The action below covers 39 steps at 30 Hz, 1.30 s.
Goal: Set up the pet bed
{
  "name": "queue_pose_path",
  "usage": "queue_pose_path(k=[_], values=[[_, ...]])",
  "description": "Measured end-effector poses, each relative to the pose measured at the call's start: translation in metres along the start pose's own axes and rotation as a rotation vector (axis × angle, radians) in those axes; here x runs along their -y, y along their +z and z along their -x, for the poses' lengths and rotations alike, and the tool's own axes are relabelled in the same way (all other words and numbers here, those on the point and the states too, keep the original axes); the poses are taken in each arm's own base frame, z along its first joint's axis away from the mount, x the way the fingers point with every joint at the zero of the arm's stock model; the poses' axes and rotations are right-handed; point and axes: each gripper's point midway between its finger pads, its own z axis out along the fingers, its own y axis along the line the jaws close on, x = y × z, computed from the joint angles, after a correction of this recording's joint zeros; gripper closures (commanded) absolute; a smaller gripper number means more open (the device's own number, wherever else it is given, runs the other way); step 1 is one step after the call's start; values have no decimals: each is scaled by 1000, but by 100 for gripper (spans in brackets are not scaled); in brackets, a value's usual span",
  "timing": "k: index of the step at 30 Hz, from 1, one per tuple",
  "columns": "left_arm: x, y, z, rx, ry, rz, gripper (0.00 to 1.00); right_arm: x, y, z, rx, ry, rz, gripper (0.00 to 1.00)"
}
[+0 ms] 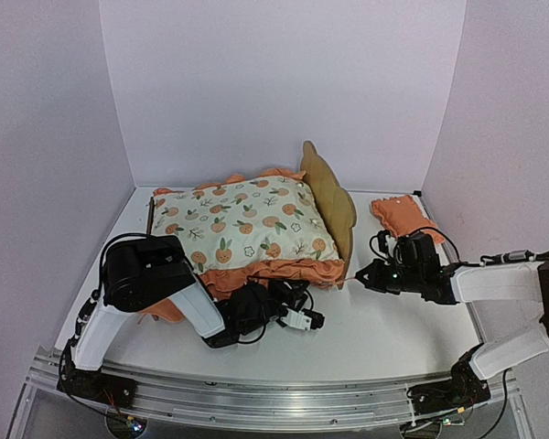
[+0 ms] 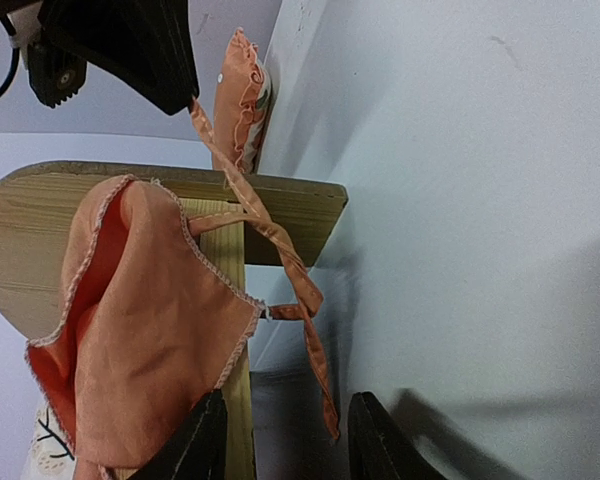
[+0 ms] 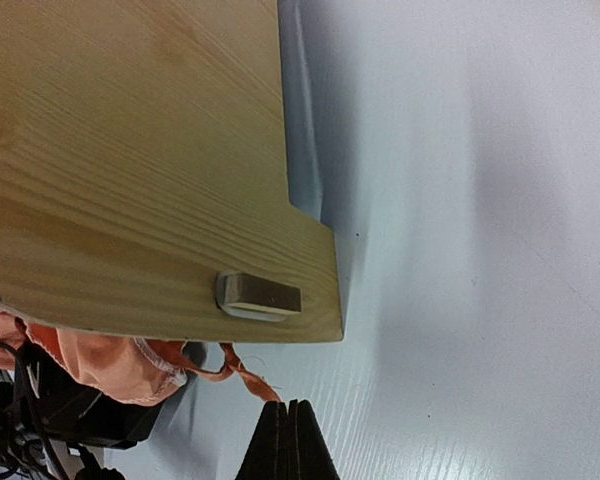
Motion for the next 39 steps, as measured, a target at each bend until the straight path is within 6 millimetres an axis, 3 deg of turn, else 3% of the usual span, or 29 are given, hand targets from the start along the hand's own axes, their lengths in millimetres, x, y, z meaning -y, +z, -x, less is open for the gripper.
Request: queue_pose_path(k=[7, 12, 25, 39], values=[[-17, 23, 9, -29, -94, 2, 68, -1, -1, -11, -50, -5, 15, 100], [-6, 23, 6, -45, -109, -42, 72, -9, -5, -13, -69, -21, 53, 100], [4, 27, 5, -50, -104, -55, 71, -24, -26, -9, -62, -55, 105, 100], [2, 46, 7, -70, -159, -47, 77, -24, -36, -14, -82, -65, 100, 100]])
